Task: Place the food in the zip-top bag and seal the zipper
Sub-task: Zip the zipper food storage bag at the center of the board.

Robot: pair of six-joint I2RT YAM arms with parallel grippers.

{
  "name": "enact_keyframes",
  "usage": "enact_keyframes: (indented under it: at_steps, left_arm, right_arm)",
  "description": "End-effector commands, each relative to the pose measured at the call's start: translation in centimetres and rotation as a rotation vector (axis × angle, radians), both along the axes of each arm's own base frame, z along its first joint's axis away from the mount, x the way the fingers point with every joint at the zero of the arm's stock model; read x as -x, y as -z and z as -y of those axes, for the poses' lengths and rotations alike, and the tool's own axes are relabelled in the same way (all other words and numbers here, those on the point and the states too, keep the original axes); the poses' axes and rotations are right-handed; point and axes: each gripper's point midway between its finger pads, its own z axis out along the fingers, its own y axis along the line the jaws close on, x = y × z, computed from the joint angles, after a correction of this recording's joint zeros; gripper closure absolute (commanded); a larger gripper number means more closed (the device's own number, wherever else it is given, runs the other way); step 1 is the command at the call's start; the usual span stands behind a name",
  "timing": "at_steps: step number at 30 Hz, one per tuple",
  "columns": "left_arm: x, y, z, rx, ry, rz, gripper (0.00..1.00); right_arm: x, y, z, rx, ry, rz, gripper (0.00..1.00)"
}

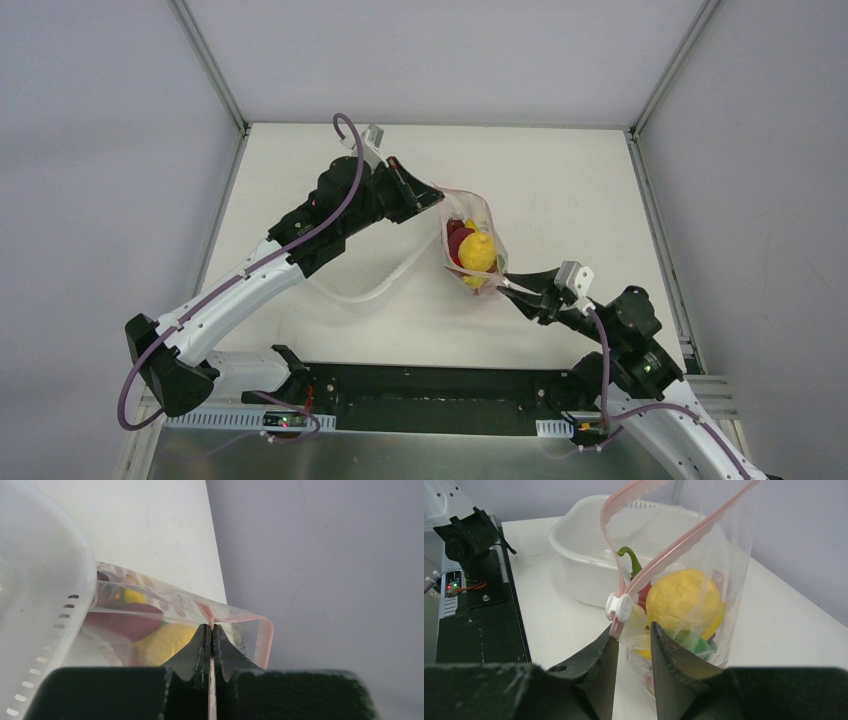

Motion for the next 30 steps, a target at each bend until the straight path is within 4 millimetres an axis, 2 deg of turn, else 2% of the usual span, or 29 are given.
enact_keyframes:
  at_steps: [1,5,7,13,16,17,18,19,23,27,30]
  left_arm:
    - [-0.1,-3.9,-0.3,0.115,-0.006,0.085,1.00]
    - [-0.2,-4.0,-0.3,0.125,-0.008,0.084,1.00]
    - [-0.1,-4.0,-0.2,0.129,-0.007,0.085,1.00]
    - [0.1,-3.7,-0.5,0.131,-0.008,0.080,1.00]
    - [0.3,-4.2,-0.6,0.135,-0.001,0.115,1.00]
    - [0.4,-4.1,-0.9,0.114,-0.002,0.127,0.89]
    - [0.5,-4.0,-1.2,0.087,-0.002,0.142,0.72]
    - [0.6,-3.7,-1.5,0.059,-0.003,0.148,0.61]
    - [1.3,-3.3,-2.8,-0.124,0.050,0.240,0.26]
    - [2.4,-3.0,-5.0,-0.336,0.107,0.343,0.01]
    - [3.7,-4.5,-5.7,-0.426,0.189,0.473,0.01]
  right_arm:
    - [-0.2,-2.3,0.2,-0.045,0.014,0.085,0.75]
    - [-0.2,-2.9,0.7,-0.066,0.040,0.104,0.88]
    - [-0.2,-3.2,0.9,-0.078,0.051,0.107,0.98]
    - [-0.4,-3.9,1.3,-0.116,0.080,0.093,1.00]
    - [-0.7,-5.5,2.1,-0.173,0.130,0.056,1.00]
    - [-0.9,-6.0,2.4,-0.190,0.151,0.041,1.00]
    - [-0.9,-6.6,2.6,-0.199,0.163,0.034,1.00]
    - [-0.9,-7.1,2.7,-0.203,0.168,0.025,1.00]
    - [-0.8,-7.7,2.4,-0.149,0.159,-0.040,1.00]
    - [-0.7,-9.0,2.4,-0.107,0.154,-0.071,1.00]
    - [-0.2,-9.8,1.9,-0.082,0.116,-0.087,1.00]
